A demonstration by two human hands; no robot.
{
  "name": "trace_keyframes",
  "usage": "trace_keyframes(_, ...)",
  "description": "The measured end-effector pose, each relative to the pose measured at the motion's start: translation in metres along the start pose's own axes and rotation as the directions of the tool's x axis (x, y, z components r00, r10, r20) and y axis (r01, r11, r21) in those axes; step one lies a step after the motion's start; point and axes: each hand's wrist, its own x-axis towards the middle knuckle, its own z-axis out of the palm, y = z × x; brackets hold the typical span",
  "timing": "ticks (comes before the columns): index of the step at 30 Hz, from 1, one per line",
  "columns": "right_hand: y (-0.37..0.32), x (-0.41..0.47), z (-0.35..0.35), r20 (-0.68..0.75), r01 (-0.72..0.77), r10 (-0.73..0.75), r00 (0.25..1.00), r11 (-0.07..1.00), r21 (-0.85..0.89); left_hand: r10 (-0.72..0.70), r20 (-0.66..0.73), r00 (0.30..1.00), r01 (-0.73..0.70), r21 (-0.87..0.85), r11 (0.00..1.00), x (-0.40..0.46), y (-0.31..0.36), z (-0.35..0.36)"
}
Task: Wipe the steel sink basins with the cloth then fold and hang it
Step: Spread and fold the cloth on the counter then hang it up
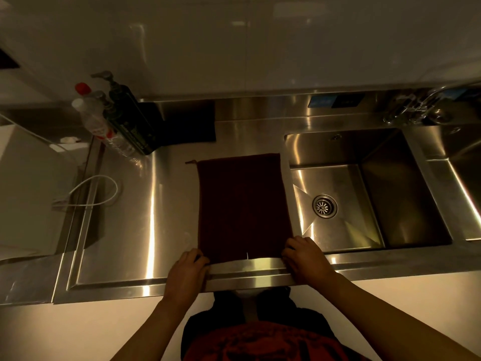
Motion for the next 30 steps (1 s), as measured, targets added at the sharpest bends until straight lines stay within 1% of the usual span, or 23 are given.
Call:
trace_keyframes(2, 0.001, 0.001, 0.000, 0.028, -0.013, 0.014, 1.000, 1.000, -0.004, 0.004, -0.012, 1.000, -0.004, 0.007, 1.000, 0.001, 0.000, 0.000)
trace_keyframes(5, -0.002, 0.005, -0.003, 0.030, -0.074, 0.071, 0.997, 0.994, 0.085, 0.010, -0.032, 0.999, -0.010, 0.012, 1.000, 0.005, 0.005, -0.001)
trace_keyframes(7, -0.006, 0.008, -0.008, 0.036, -0.119, 0.114, 0.993, 0.977, 0.177, 0.008, -0.042, 0.999, -0.010, -0.045, 0.999, 0.007, 0.008, -0.002)
trace_keyframes(9, -0.007, 0.011, -0.013, 0.050, -0.156, 0.148, 0.988, 0.953, 0.260, -0.021, -0.043, 0.999, 0.015, -0.144, 0.989, 0.008, 0.011, -0.004)
trace_keyframes(12, -0.007, 0.019, -0.021, 0.049, -0.183, 0.177, 0.983, 0.926, 0.329, -0.077, -0.071, 0.994, 0.059, -0.238, 0.970, 0.013, 0.014, -0.007)
trace_keyframes(15, -0.005, 0.035, -0.034, -0.004, -0.158, 0.170, 0.985, 0.926, 0.343, -0.116, -0.102, 0.988, 0.085, -0.273, 0.958, 0.024, 0.012, -0.013)
trace_keyframes(20, 0.001, 0.065, -0.060, -0.082, -0.130, 0.169, 0.982, 0.928, 0.349, -0.130, -0.156, 0.979, 0.073, -0.328, 0.942, 0.055, 0.010, -0.032)
trace_keyframes(26, 0.017, 0.110, -0.084, -0.093, -0.173, 0.223, 0.970, 0.909, 0.379, -0.111, -0.189, 0.976, 0.051, -0.299, 0.953, 0.110, 0.007, -0.059)
trace_keyframes(30, 0.028, 0.143, -0.096, -0.111, -0.169, 0.227, 0.967, 0.907, 0.385, -0.090, -0.198, 0.976, 0.034, -0.272, 0.962, 0.149, 0.005, -0.071)
